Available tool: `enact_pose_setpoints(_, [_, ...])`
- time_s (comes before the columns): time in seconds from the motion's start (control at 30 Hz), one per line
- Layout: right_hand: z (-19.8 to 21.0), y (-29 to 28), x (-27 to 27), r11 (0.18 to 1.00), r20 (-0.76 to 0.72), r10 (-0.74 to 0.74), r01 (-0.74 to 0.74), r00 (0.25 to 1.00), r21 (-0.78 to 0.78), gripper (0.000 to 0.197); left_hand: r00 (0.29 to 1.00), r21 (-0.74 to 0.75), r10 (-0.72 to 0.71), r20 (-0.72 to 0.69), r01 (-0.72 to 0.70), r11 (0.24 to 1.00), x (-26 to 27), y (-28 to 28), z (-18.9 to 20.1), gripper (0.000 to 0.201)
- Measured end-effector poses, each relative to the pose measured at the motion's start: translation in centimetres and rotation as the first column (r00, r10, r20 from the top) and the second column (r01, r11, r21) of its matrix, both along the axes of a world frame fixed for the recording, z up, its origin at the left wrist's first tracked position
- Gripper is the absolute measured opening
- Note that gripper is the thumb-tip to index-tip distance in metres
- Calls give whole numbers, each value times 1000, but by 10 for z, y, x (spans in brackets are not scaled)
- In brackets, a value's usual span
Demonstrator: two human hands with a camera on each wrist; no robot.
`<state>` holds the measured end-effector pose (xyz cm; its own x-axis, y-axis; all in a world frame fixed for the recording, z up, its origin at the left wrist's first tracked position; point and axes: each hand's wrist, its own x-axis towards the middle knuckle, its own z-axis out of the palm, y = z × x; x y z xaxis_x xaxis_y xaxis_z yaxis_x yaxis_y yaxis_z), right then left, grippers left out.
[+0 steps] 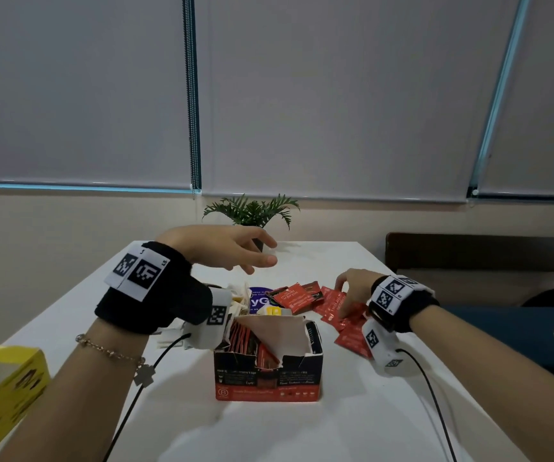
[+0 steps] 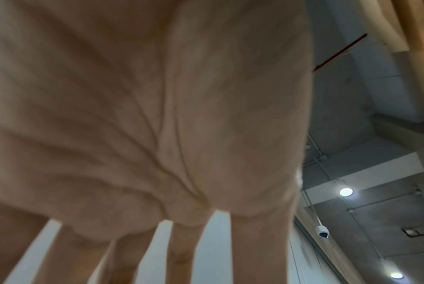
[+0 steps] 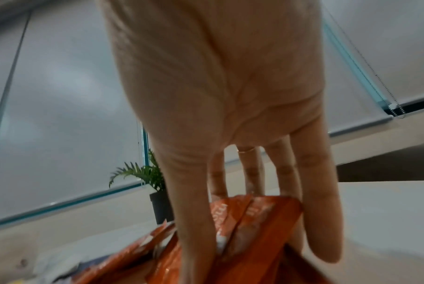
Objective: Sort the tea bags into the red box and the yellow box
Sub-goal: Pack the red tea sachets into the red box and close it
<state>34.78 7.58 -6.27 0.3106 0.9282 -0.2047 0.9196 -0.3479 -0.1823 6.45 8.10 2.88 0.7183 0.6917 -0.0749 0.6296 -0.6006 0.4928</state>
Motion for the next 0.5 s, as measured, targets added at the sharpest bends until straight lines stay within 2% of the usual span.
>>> enact_pose_setpoints(0.2, [16,-5,25,988,-312,-57,99,949,121,59,999,11,-45,28,45,999,-5,1,-1,45])
enact_pose_setpoints(0.4, [20,-16,36,963,-448,-86,190,890,193,39,998,22,-64,15,64,998,-9,1,-3,42])
enact_pose_setpoints(0.5, [21,-19,39,950,-513,-67,212,856,231,41,996,25,-84,40,84,996,-10,0,-4,38])
